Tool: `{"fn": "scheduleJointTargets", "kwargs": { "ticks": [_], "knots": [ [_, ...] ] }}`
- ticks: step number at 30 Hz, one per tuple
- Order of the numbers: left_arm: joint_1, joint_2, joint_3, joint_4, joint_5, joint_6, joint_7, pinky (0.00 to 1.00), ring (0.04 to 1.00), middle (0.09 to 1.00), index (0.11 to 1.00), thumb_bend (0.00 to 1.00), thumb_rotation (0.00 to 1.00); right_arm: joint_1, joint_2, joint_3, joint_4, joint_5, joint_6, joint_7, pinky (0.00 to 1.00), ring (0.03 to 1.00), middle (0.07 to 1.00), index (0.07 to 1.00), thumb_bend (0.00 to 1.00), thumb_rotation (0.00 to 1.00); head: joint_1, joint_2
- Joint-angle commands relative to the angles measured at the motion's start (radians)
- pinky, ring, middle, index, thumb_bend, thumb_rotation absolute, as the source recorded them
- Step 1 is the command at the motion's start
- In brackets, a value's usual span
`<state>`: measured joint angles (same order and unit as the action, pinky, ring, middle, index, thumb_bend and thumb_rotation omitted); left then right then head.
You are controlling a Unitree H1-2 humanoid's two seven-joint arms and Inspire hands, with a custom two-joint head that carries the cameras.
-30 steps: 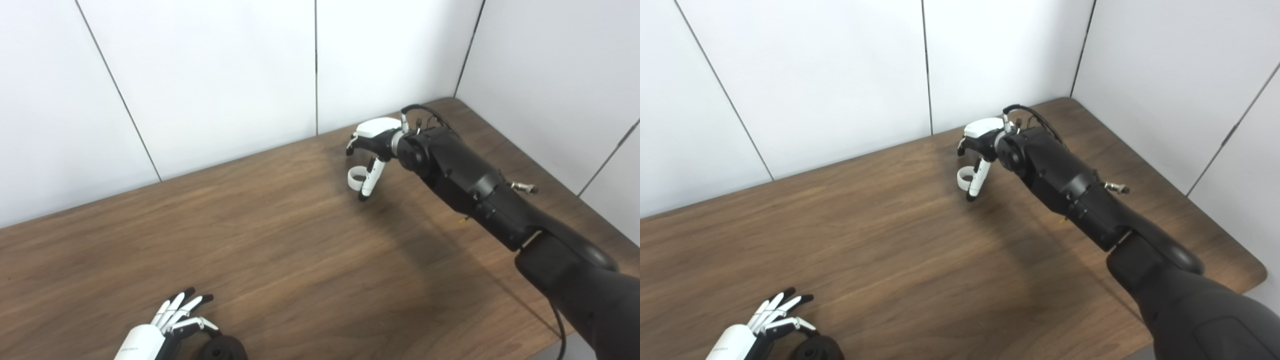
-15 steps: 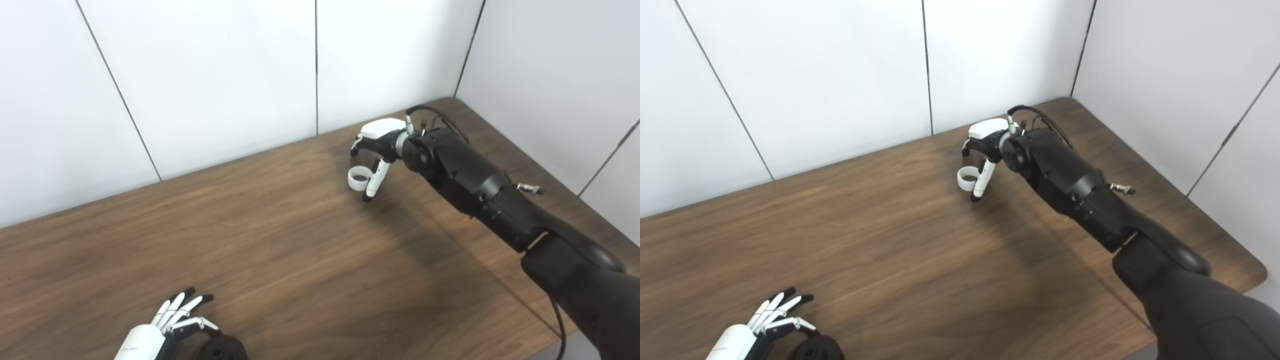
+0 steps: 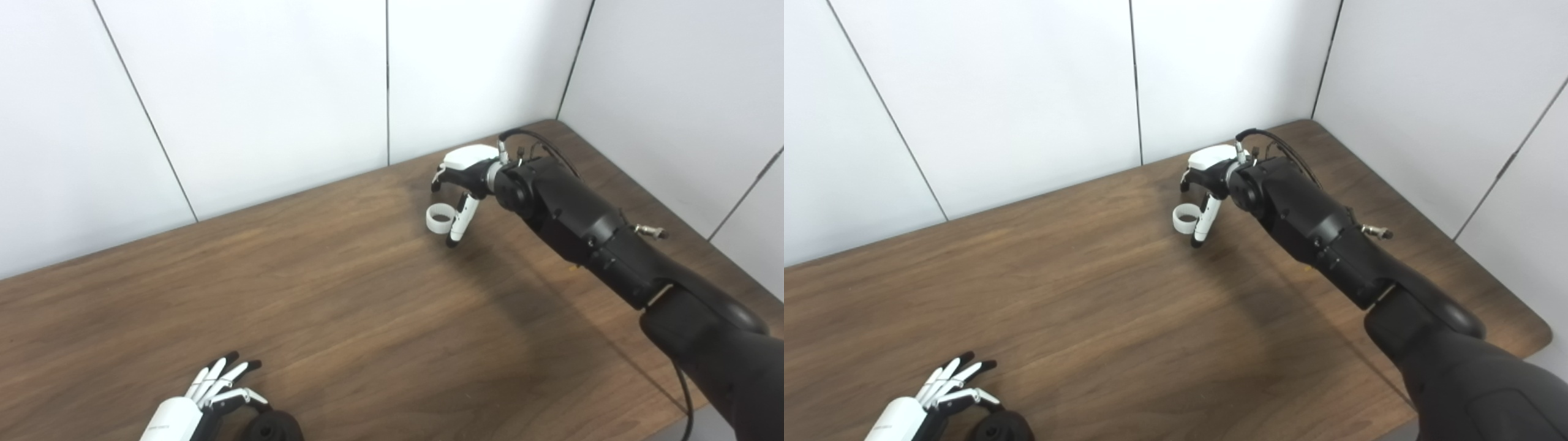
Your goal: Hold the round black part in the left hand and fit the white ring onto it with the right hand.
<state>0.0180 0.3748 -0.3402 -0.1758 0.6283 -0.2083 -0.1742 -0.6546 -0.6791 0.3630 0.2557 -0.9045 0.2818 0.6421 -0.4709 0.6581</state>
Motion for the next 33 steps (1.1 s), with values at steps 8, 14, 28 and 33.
{"fn": "scheduleJointTargets", "kwargs": {
  "ticks": [8,14,28,33],
  "knots": [
    [0.003,0.010,-0.007,0.002,0.025,0.019,-0.034,1.00,0.988,0.905,0.480,0.52,0.05,-0.035,-0.027,-0.022,-0.026,0.000,0.004,-0.027,0.95,1.000,0.982,0.842,0.98,0.41,0.004,0.000],
    [0.004,0.010,-0.005,0.003,0.024,0.017,-0.032,1.00,0.989,0.905,0.480,0.52,0.05,-0.032,-0.023,-0.021,-0.031,0.001,0.005,-0.030,0.96,1.000,0.980,0.841,0.97,0.40,0.007,0.001],
    [0.007,0.014,0.003,-0.001,0.012,0.031,-0.039,1.00,1.000,0.911,0.480,0.52,0.05,0.000,0.003,-0.035,0.007,0.026,-0.090,-0.232,0.85,0.940,0.847,0.484,0.52,0.14,0.012,-0.001],
    [0.010,0.013,0.008,0.003,0.002,0.027,-0.033,1.00,0.996,0.904,0.479,0.52,0.05,-0.002,0.005,-0.032,0.014,0.025,-0.086,-0.236,0.87,0.950,0.851,0.481,0.51,0.14,0.010,-0.003]
  ]
}}
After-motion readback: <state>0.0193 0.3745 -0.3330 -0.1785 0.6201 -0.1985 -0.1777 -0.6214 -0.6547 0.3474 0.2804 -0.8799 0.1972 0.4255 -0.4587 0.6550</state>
